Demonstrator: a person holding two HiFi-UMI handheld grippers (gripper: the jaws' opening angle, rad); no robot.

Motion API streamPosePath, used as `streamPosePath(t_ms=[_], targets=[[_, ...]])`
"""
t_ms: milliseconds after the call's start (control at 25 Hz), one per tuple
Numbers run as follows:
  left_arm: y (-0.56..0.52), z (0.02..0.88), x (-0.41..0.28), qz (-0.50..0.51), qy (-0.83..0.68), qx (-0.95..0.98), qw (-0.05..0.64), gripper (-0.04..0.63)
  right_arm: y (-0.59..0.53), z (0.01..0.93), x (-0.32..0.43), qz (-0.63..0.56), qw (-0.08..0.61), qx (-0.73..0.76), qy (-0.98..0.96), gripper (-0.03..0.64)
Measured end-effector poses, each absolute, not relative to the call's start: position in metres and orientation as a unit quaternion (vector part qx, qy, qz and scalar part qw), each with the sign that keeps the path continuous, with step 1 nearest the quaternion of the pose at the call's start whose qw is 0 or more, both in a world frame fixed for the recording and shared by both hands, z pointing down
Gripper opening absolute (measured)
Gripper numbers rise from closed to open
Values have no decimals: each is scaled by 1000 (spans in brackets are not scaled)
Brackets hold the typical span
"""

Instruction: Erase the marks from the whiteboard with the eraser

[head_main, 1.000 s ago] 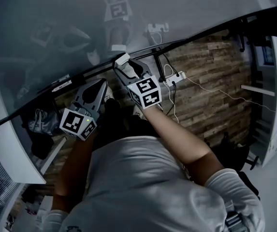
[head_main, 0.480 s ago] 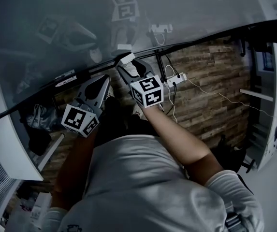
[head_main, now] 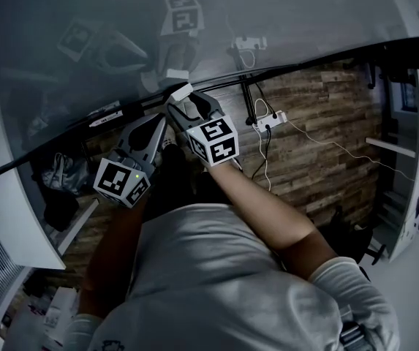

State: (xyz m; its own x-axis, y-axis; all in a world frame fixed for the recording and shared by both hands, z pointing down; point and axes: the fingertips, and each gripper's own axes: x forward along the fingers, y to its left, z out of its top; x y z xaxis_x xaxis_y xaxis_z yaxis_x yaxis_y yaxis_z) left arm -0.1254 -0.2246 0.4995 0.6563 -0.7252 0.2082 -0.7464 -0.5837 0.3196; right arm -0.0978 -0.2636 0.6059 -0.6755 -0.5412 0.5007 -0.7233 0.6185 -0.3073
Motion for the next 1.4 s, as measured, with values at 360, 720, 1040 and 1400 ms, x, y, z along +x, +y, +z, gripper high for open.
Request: streamPosePath(t_ms=[360, 720, 1040, 1400], targets=[[-227, 505, -122, 34, -414, 889, 192, 6, -264, 604, -98, 236, 189, 349, -887, 233], [-237, 501, -95, 42, -403, 894, 193, 6, -277, 601, -62, 236, 181, 370, -880, 233], [-243, 501, -80, 43, -395, 899, 186, 6, -292, 600, -7, 235, 177, 411, -863, 233], [-244, 502, -93, 45, -402, 896, 182, 6, -297, 602, -7, 252, 158, 434, -850, 233]])
